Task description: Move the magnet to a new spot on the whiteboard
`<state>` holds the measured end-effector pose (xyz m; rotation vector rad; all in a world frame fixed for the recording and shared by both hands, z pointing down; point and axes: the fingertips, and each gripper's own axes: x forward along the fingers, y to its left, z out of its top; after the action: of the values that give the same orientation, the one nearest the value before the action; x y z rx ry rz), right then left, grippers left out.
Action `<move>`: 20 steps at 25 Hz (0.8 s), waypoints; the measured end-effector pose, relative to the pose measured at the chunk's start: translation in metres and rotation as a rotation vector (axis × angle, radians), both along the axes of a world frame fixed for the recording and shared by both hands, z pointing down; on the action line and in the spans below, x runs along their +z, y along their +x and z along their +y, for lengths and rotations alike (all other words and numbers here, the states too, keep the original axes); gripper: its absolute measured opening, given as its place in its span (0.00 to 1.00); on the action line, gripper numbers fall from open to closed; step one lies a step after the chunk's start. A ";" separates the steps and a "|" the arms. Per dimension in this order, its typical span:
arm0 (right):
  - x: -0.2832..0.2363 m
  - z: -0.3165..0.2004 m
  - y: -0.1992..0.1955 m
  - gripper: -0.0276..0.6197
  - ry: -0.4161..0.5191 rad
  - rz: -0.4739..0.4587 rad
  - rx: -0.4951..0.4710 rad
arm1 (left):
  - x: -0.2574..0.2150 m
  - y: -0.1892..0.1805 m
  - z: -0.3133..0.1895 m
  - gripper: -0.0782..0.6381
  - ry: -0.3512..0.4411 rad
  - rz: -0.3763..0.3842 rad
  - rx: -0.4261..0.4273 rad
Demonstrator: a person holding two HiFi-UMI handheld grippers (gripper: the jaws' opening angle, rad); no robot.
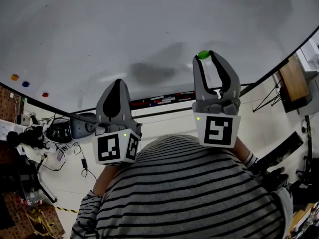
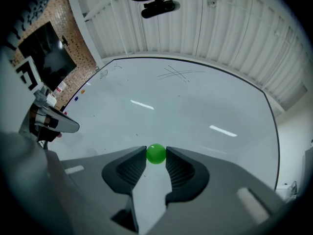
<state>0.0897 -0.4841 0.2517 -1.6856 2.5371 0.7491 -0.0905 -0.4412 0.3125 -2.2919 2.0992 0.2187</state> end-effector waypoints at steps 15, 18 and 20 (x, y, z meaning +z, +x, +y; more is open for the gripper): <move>-0.008 0.000 0.000 0.23 0.016 0.027 0.002 | 0.001 -0.006 0.002 0.13 0.001 0.009 0.003; -0.017 -0.009 -0.006 0.23 0.034 0.052 0.006 | -0.001 -0.011 0.002 0.13 0.003 0.013 -0.002; -0.020 -0.017 -0.012 0.23 0.040 0.064 0.010 | 0.000 -0.018 0.002 0.13 0.005 0.016 -0.012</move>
<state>0.0778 -0.5016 0.2316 -1.6912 2.5378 0.8620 -0.1085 -0.4392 0.3122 -2.2826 2.1167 0.2423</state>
